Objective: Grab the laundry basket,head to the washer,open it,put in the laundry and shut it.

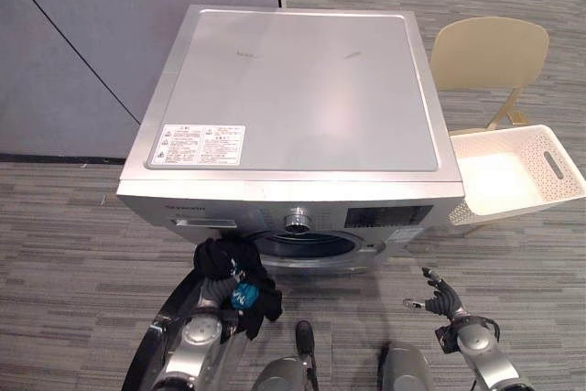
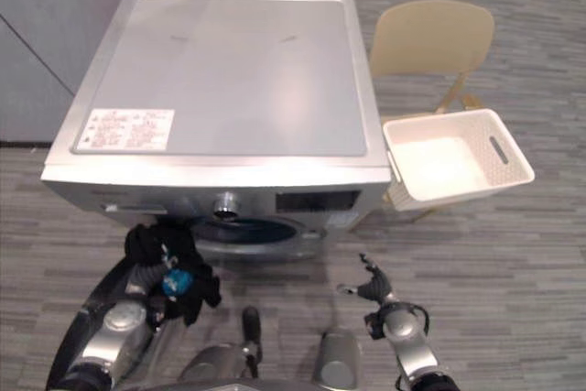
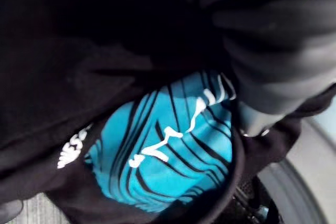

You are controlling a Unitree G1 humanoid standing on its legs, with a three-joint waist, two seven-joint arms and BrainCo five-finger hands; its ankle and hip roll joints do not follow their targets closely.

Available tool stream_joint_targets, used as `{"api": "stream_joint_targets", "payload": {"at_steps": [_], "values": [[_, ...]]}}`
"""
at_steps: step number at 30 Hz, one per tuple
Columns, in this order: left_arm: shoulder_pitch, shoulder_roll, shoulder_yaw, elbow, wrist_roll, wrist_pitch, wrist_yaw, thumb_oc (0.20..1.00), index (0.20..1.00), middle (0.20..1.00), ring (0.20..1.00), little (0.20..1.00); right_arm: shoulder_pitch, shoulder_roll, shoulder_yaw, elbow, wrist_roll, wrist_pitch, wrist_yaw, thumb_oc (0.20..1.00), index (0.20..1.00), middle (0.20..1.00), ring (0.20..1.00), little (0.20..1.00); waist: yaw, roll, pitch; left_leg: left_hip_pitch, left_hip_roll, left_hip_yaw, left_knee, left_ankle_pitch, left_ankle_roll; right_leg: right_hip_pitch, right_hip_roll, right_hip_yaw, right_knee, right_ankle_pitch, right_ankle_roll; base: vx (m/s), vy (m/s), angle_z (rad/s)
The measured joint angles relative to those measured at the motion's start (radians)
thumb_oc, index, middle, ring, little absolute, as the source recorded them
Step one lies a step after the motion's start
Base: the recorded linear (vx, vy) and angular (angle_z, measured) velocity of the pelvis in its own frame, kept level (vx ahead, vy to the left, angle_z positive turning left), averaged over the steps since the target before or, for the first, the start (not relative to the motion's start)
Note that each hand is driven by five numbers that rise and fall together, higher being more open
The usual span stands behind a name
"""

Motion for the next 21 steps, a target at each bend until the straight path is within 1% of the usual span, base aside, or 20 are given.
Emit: {"api": "stream_joint_targets", "payload": {"at_steps": [1, 2, 3, 4, 5, 6, 7, 8, 9, 10, 11, 12, 13, 14, 15, 16, 17, 19, 20, 21], "values": [[0.007, -0.001, -0.003, -0.011, -0.001, -0.001, 0.004, 0.200, 0.200, 0.200, 0.200, 0.200, -0.004, -0.004, 0.011, 0.000, 0.000, -0.005, 0.000, 1.000, 1.000, 1.000, 1.000, 1.000, -0.001, 0.000, 0.006, -0.003, 0.002, 0.006, -0.001, -0.045, -0.004, -0.025, 0.019, -0.004, -0.017, -0.009, -0.008, -0.03, -0.141, -0.16], [0.012, 0.007, 0.004, -0.017, -0.006, -0.001, 0.015, 0.200, 0.200, 0.200, 0.200, 0.200, -0.026, -0.001, 0.021, -0.002, 0.000, -0.006, 0.001, 1.000, 1.000, 1.000, 1.000, 1.000, 0.005, -0.023, 0.009, -0.028, -0.008, 0.019, 0.017, -0.039, -0.018, -0.051, 0.023, 0.007, -0.067, -0.011, -0.014, -0.09, -0.184, -0.07], [0.014, 0.007, 0.002, -0.019, -0.013, 0.000, 0.022, 0.200, 0.200, 0.200, 0.200, 0.200, -0.035, 0.000, 0.021, -0.009, 0.002, -0.005, -0.001, 1.000, 1.000, 1.000, 1.000, 1.000, 0.001, -0.040, 0.015, -0.063, -0.019, 0.020, 0.050, -0.037, -0.017, -0.081, 0.028, -0.002, -0.091, -0.013, -0.018, -0.24, -0.243, 0.32], [-0.016, -0.017, -0.011, -0.022, -0.017, 0.000, 0.035, 0.200, 0.200, 0.200, 0.200, 0.200, -0.051, -0.003, 0.020, 0.012, 0.002, -0.004, -0.005, 1.000, 1.000, 1.000, 1.000, 1.000, -0.010, -0.048, 0.040, -0.140, -0.016, -0.003, 0.127, -0.047, -0.031, -0.119, 0.053, 0.009, -0.107, 0.006, -0.064, -0.24, -0.251, 0.56], [-0.025, -0.029, -0.016, -0.022, -0.022, -0.001, 0.038, 0.200, 0.200, 0.200, 0.200, 0.200, -0.065, -0.005, 0.020, 0.024, 0.003, -0.002, -0.007, 1.000, 1.000, 1.000, 1.000, 1.000, -0.008, -0.043, 0.060, -0.166, -0.006, -0.008, 0.159, -0.051, -0.037, -0.126, 0.062, 0.002, -0.107, 0.022, -0.076, -0.18, -0.183, 0.46], [-0.042, -0.043, -0.017, -0.023, -0.054, -0.003, 0.047, 0.200, 0.200, 0.200, 0.200, 0.200, -0.077, -0.004, 0.021, 0.032, 0.016, -0.002, -0.011, 1.000, 1.000, 1.000, 1.000, 1.000, -0.005, -0.042, 0.078, -0.209, 0.002, -0.022, 0.205, -0.057, -0.047, -0.148, 0.070, -0.010, -0.099, 0.042, -0.094, -0.09, -0.110, 0.26], [-0.060, -0.054, -0.017, -0.024, -0.081, -0.006, 0.060, 0.200, 0.200, 0.200, 0.200, 0.200, -0.091, -0.004, 0.021, 0.033, 0.032, -0.004, -0.020, 1.000, 1.000, 1.000, 1.000, 1.000, -0.003, -0.041, 0.090, -0.265, 0.017, -0.027, 0.259, -0.070, -0.055, -0.185, 0.072, -0.015, -0.080, 0.038, -0.106, -0.10, -0.082, 0.16], [-0.079, -0.069, -0.016, -0.023, -0.113, -0.006, 0.077, 0.200, 0.200, 0.200, 0.200, 0.200, -0.130, -0.004, 0.019, 0.042, 0.039, -0.001, -0.028, 1.000, 1.000, 1.000, 1.000, 1.000, 0.000, -0.031, 0.124, -0.305, 0.049, -0.039, 0.299, -0.099, -0.059, -0.213, 0.097, -0.034, -0.060, 0.032, -0.124, -0.14, -0.172, 0.15], [-0.090, -0.094, -0.015, -0.022, -0.136, -0.012, 0.091, 0.200, 0.200, 0.200, 0.200, 0.200, -0.153, -0.009, 0.006, 0.034, 0.043, -0.006, -0.041, 1.000, 1.000, 1.000, 1.000, 1.000, -0.004, -0.027, 0.147, -0.366, 0.068, -0.050, 0.351, -0.108, -0.073, -0.272, 0.108, -0.040, -0.003, 0.014, -0.145, -0.20, -0.167, 0.04], [-0.113, -0.111, -0.014, -0.026, -0.164, -0.028, 0.110, 0.200, 0.200, 0.200, 0.200, 0.200, -0.156, -0.013, -0.005, 0.024, 0.064, -0.009, -0.058, 1.000, 1.000, 1.000, 1.000, 1.000, -0.008, -0.031, 0.151, -0.427, 0.080, -0.050, 0.405, -0.126, -0.084, -0.335, 0.108, -0.037, 0.045, -0.005, -0.148, -0.14, -0.134, 0.04], [-0.140, -0.129, -0.006, -0.027, -0.193, -0.041, 0.127, 0.200, 0.200, 0.200, 0.200, 0.200, -0.172, -0.015, -0.020, 0.018, 0.077, -0.012, -0.071, 1.000, 1.000, 1.000, 1.000, 1.000, -0.006, -0.027, 0.172, -0.482, 0.089, -0.051, 0.459, -0.140, -0.089, -0.386, 0.109, -0.038, 0.094, -0.022, -0.162, -0.15, -0.055, -0.01], [-0.159, -0.140, -0.003, -0.025, -0.222, -0.046, 0.146, 0.200, 0.200, 0.200, 0.200, 0.200, -0.189, -0.021, -0.020, 0.016, 0.081, -0.012, -0.080, 1.000, 1.000, 1.000, 1.000, 1.000, -0.008, -0.026, 0.177, -0.545, 0.097, -0.052, 0.509, -0.155, -0.089, -0.443, 0.108, -0.037, 0.134, -0.034, -0.177, -0.16, 0.000, -0.08], [-0.210, -0.146, 0.000, -0.022, -0.262, -0.046, 0.164, 0.200, 0.200, 0.200, 0.200, 0.200, -0.222, -0.022, -0.020, 0.018, 0.090, -0.012, -0.095, 1.000, 1.000, 1.000, 1.000, 1.000, -0.019, -0.027, 0.205, -0.596, 0.107, -0.053, 0.553, -0.166, -0.090, -0.497, 0.116, -0.034, 0.171, -0.036, -0.181, -0.20, 0.008, -0.12], [-0.233, -0.147, 0.002, -0.021, -0.284, -0.046, 0.176, 0.200, 0.200, 0.200, 0.200, 0.200, -0.240, -0.021, -0.019, 0.015, 0.104, -0.013, -0.100, 1.000, 1.000, 1.000, 1.000, 1.000, -0.032, -0.028, 0.216, -0.622, 0.113, -0.053, 0.575, -0.171, -0.094, -0.525, 0.118, -0.033, 0.191, -0.035, -0.181, -0.19, 0.050, -0.19], [-0.289, -0.143, -0.003, -0.022, -0.313, -0.047, 0.199, 0.200, 0.200, 0.200, 0.200, 0.200, -0.257, -0.025, -0.019, -0.003, 0.113, -0.018, -0.115, 1.000, 1.000, 1.000, 1.000, 1.000, -0.041, -0.027, 0.217, -0.696, 0.127, -0.050, 0.634, -0.187, -0.086, -0.599, 0.123, -0.020, 0.237, -0.042, -0.190, -0.11, 0.059, -0.17], [-0.313, -0.139, -0.002, -0.021, -0.322, -0.049, 0.206, 0.200, 0.200, 0.200, 0.200, 0.200, -0.269, -0.031, -0.019, -0.008, 0.118, -0.023, -0.120, 1.000, 1.000, 1.000, 1.000, 1.000, -0.041, -0.025, 0.223, -0.725, 0.133, -0.049, 0.657, -0.195, -0.084, -0.626, 0.126, -0.019, 0.255, -0.050, -0.201, -0.07, 0.051, -0.24], [-0.398, -0.121, 0.001, -0.021, -0.329, -0.060, 0.226, 0.200, 0.200, 0.200, 0.200, 0.200, -0.304, -0.044, -0.017, -0.020, 0.133, -0.024, -0.134, 1.000, 1.000, 1.000, 1.000, 1.000, -0.061, -0.019, 0.240, -0.790, 0.144, -0.049, 0.714, -0.209, -0.086, -0.690, 0.133, -0.010, 0.292, -0.049, -0.199, -0.02, 0.020, -0.24], [-0.460, -0.098, 0.015, -0.022, -0.329, -0.076, 0.235, 0.200, 0.200, 0.200, 0.200, 0.200, -0.327, -0.054, -0.022, -0.032, 0.147, -0.028, -0.144, 1.000, 1.000, 1.000, 1.000, 1.000, -0.068, -0.019, 0.259, -0.834, 0.152, -0.048, 0.745, -0.219, -0.093, -0.734, 0.137, -0.008, 0.318, -0.055, -0.208, -0.06, 0.038, -0.26], [-0.507, -0.088, 0.029, -0.021, -0.338, -0.082, 0.249, 0.200, 0.200, 0.200, 0.200, 0.200, -0.335, -0.059, -0.013, -0.034, 0.149, -0.027, -0.148, 1.000, 1.000, 1.000, 1.000, 1.000, -0.087, -0.018, 0.266, -0.851, 0.164, -0.051, 0.772, -0.216, -0.104, -0.752, 0.136, -0.013, 0.331, -0.050, -0.190, -0.05, 0.056, -0.17], [-0.545, -0.069, 0.030, -0.010, -0.368, -0.082, 0.269, 0.200, 0.200, 0.200, 0.200, 0.200, -0.320, -0.071, 0.003, -0.046, 0.149, -0.033, -0.151, 1.000, 1.000, 1.000, 1.000, 1.000, -0.084, -0.014, 0.260, -0.878, 0.171, -0.055, 0.833, -0.233, -0.089, -0.777, 0.134, -0.015, 0.368, -0.066, -0.190, 0.01, 0.034, -0.11]]}}
